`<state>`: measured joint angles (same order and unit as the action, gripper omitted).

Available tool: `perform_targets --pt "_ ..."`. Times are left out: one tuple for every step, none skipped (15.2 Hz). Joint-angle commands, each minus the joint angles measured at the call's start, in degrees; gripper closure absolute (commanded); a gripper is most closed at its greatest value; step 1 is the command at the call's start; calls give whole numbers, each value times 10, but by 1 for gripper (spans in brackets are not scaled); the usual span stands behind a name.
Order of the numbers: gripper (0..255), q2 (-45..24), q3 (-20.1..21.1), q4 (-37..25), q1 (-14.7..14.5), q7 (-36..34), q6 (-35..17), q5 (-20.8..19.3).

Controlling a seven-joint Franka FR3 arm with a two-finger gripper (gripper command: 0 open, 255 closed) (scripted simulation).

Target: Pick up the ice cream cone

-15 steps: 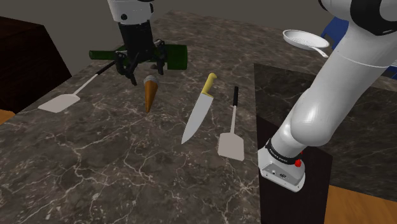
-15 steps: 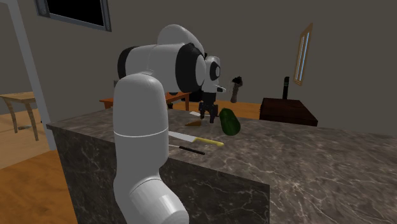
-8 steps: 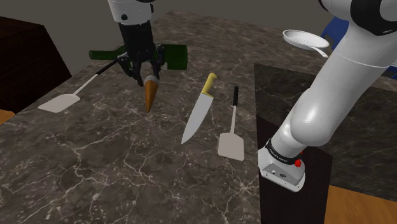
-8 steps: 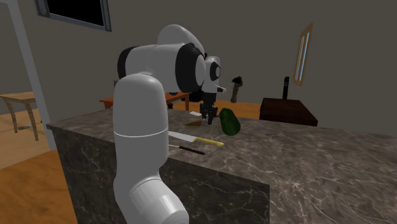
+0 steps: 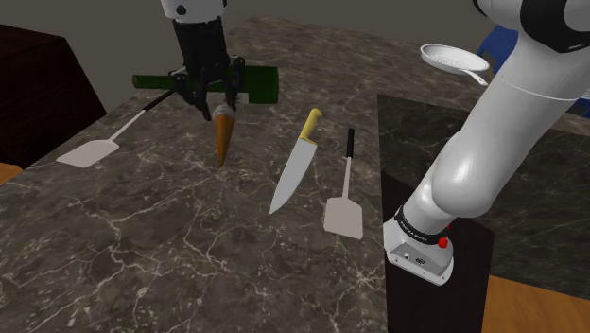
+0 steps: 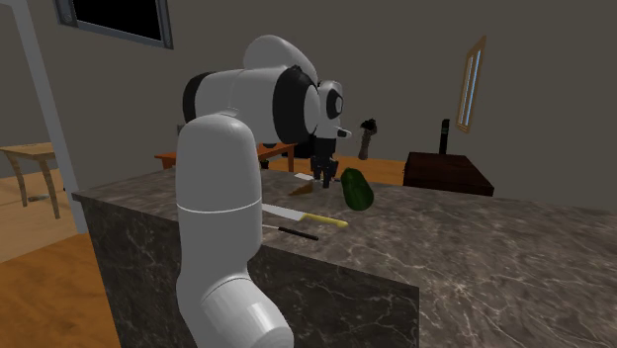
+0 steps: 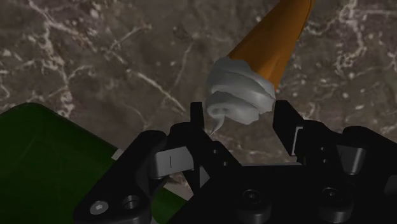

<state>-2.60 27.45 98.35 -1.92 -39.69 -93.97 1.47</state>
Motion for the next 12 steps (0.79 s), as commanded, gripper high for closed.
perform_targets --pt "255 0 0 -17 0 -1 17 0" --pt "255 0 0 -25 0 -2 25 0" --pt "255 -1 1 -34 -1 -2 33 -1" --pt "255 -2 1 -43 -1 -3 41 -1" --pt "255 -3 1 -52 -1 -3 49 -1" --pt "255 -5 1 -61 -1 -4 57 -2" --pt "255 -6 1 -71 -2 -5 65 -3" --pt "255 -8 2 -80 -2 -6 73 -3" --pt "255 -10 2 -90 -3 -7 81 -4" --pt "255 -12 2 -100 -3 -8 90 -5" --pt "255 -12 2 -102 -3 -8 91 -5" --pt "255 -12 2 -102 -3 -8 91 -5"
